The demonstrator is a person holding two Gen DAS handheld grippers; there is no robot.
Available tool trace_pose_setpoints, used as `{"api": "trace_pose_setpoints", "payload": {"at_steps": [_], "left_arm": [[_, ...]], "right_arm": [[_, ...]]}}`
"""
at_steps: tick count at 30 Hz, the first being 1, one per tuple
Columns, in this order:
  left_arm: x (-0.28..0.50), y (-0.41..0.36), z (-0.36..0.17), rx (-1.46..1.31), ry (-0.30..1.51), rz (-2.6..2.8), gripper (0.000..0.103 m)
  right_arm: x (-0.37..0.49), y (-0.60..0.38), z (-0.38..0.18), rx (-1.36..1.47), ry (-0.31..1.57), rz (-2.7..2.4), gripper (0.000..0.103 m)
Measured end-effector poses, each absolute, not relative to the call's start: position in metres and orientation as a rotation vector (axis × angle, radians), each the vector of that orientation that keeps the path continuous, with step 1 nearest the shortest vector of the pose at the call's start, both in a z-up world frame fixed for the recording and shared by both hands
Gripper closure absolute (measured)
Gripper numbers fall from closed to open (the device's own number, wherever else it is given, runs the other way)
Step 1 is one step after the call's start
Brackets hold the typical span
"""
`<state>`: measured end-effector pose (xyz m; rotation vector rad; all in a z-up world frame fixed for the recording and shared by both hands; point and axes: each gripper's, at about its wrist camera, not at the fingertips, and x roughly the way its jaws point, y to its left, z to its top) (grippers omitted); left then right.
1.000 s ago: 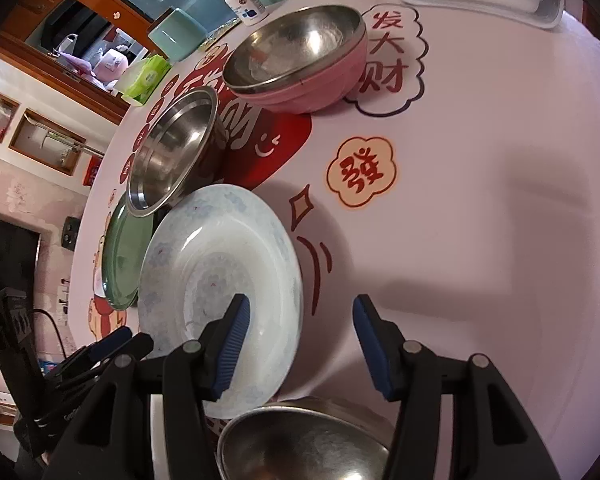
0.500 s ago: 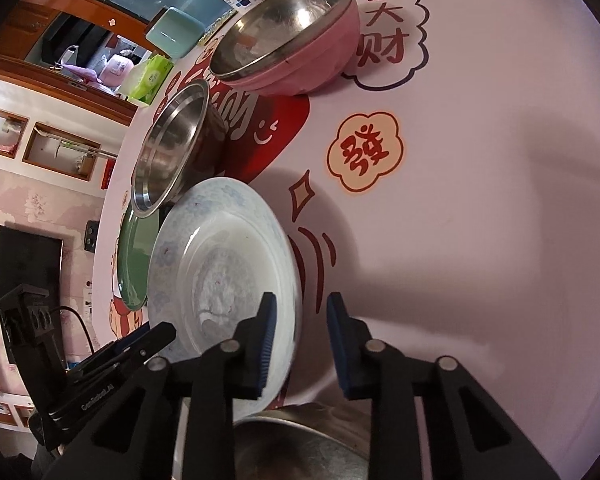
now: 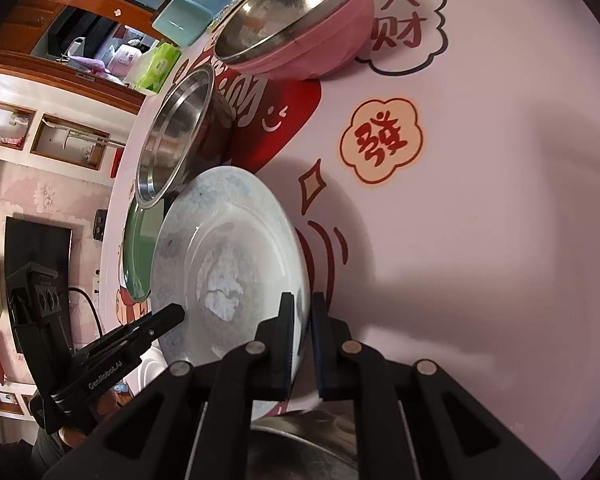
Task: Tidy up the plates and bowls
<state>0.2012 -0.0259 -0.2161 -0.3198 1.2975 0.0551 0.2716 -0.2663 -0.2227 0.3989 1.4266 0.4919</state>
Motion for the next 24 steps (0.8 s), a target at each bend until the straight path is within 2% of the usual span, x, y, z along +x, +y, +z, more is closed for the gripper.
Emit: {"api": "trace_pose_setpoints", "payload": {"at_steps": [24], "left_arm": [[0.195, -0.031, -0.204, -0.295, 1.230, -0.016, 0.087]], "right_arm": [[0.268, -0.274, -0.215, 0.416, 1.389, 0.533, 0.096]]}}
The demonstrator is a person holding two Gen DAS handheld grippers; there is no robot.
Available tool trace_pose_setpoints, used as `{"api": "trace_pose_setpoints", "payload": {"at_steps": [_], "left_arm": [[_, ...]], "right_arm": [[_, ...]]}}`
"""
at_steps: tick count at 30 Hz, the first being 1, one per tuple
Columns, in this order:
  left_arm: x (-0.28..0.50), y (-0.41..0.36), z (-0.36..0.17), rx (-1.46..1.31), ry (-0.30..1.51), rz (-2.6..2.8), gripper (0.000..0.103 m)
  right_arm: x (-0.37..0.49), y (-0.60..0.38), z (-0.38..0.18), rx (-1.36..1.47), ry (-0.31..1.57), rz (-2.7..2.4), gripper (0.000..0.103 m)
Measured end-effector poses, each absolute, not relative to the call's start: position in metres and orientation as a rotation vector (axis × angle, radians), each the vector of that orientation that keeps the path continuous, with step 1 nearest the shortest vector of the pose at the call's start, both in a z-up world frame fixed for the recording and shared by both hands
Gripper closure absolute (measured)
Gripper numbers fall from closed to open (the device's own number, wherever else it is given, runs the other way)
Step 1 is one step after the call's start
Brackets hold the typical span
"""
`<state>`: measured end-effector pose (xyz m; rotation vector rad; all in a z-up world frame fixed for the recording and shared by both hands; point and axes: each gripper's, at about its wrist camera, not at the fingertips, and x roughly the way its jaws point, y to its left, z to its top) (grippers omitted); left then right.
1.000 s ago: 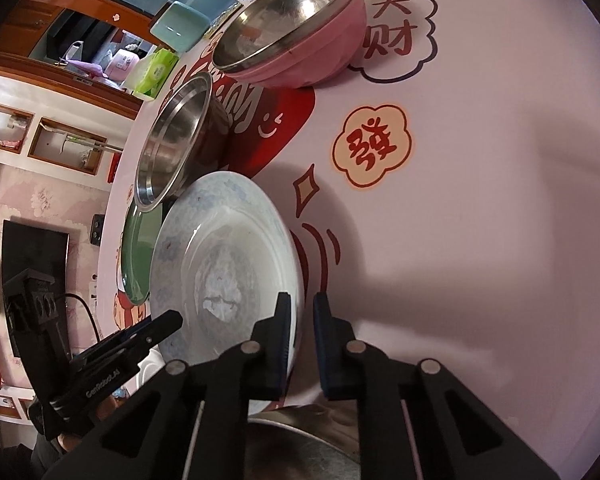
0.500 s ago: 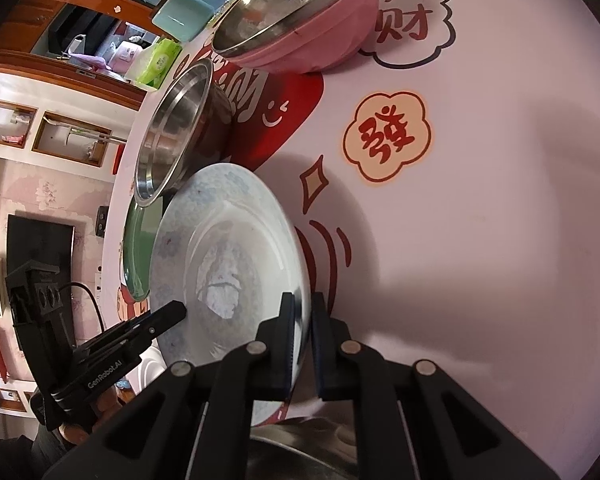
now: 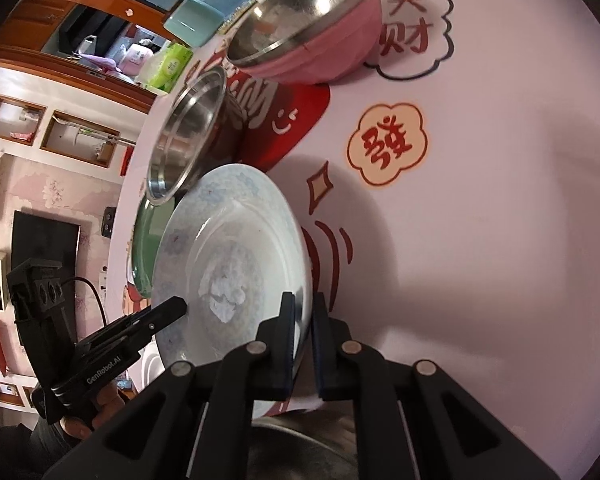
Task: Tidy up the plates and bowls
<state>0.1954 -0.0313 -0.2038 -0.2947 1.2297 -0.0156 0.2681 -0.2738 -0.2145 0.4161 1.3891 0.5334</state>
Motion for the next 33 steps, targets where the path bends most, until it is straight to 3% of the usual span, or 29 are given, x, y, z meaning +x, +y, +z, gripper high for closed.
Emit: {"api": "trace_pose_setpoints", "payload": {"at_steps": [33], "left_arm": [[0.112, 0.001, -0.155, -0.353, 1.132, 0.089, 0.087]], "right_arm": [[0.239, -0.218, -0.169, 0.290, 1.342, 0.679, 0.095]]}}
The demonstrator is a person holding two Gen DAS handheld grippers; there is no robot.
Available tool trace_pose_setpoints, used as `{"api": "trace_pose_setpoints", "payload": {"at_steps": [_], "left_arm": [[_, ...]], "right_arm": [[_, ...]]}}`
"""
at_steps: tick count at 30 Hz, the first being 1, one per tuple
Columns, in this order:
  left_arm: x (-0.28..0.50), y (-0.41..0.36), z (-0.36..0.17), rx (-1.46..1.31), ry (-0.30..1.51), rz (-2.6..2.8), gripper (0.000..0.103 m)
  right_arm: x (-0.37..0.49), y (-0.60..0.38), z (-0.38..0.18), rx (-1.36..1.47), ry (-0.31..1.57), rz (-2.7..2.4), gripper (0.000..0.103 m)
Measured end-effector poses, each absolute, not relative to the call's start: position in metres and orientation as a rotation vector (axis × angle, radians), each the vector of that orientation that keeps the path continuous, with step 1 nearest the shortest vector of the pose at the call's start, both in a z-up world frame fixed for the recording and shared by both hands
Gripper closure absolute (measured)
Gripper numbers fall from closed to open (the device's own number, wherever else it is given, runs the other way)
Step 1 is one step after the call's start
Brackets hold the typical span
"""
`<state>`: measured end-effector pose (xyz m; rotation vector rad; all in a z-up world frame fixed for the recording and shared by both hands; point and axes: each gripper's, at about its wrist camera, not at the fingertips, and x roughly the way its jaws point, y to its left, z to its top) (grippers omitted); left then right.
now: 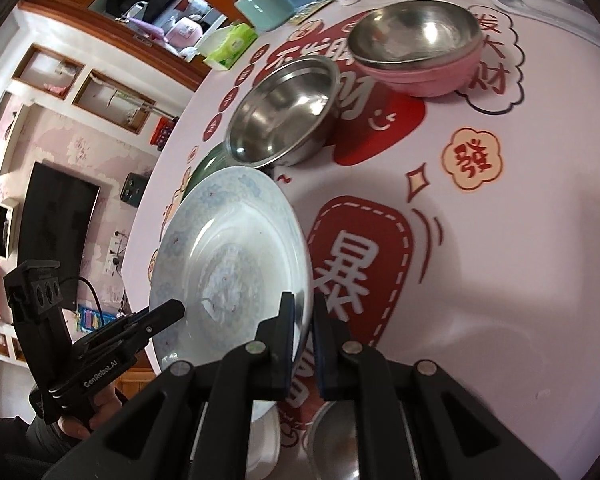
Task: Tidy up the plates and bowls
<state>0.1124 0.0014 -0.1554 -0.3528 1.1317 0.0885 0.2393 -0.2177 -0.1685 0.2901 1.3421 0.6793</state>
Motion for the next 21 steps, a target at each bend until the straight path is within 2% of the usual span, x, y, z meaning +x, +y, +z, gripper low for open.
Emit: {"api": "trace_pose_setpoints", "payload": {"at_steps": [21], "left_arm": [[0.047, 0.022, -0.137, -0.352, 1.106, 0.105, 0.087]], "right_arm": [[0.177, -0.192, -0.153, 0.229, 1.345, 0.700, 0.094]]}}
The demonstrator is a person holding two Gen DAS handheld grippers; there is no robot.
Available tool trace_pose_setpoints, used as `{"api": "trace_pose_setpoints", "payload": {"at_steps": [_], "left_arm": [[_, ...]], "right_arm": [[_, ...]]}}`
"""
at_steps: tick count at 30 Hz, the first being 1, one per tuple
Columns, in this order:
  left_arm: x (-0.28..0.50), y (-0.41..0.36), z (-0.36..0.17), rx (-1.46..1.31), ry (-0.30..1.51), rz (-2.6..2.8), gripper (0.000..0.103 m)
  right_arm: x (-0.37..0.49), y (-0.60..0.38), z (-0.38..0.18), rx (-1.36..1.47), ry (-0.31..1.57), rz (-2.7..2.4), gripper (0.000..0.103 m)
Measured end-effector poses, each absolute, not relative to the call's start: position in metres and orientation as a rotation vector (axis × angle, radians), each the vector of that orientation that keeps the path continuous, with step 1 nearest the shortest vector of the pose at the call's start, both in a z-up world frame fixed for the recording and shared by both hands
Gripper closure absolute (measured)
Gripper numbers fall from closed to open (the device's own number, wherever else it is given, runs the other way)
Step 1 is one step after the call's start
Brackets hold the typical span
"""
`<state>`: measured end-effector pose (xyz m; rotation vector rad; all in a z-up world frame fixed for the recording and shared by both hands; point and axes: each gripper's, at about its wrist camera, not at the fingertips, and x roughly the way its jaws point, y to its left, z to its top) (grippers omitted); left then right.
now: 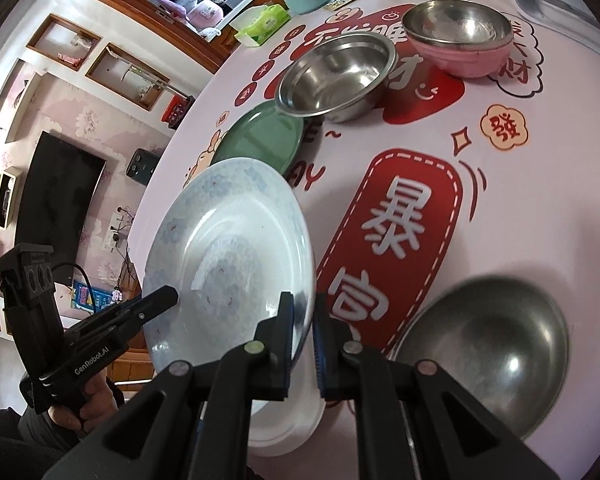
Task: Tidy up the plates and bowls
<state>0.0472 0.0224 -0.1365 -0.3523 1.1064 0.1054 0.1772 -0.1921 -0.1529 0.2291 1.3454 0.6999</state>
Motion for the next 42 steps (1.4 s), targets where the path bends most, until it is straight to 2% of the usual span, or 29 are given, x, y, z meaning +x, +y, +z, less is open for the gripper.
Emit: {"api": "trace_pose_setpoints", "payload": {"at_steps": [18, 31, 42], "left_arm": [[-0.002, 0.041, -0.133, -0.272, 1.125, 0.016, 0.087], [-0.025, 0.052, -0.168, -0.216, 1.219, -0.021, 0.087], [-0.021, 0.050, -0.197, -0.169, 1.272, -0.026, 0.087]], "right_arm": [[0.096, -0.183, -0.157, 0.304, 1.330, 0.589, 0.094], [0.049, -0.170, -0.182, 0.308, 1.345, 0.494, 0.094], [0.046, -0.166, -0.203, 0.298, 1.376, 0.445, 0.093]]}}
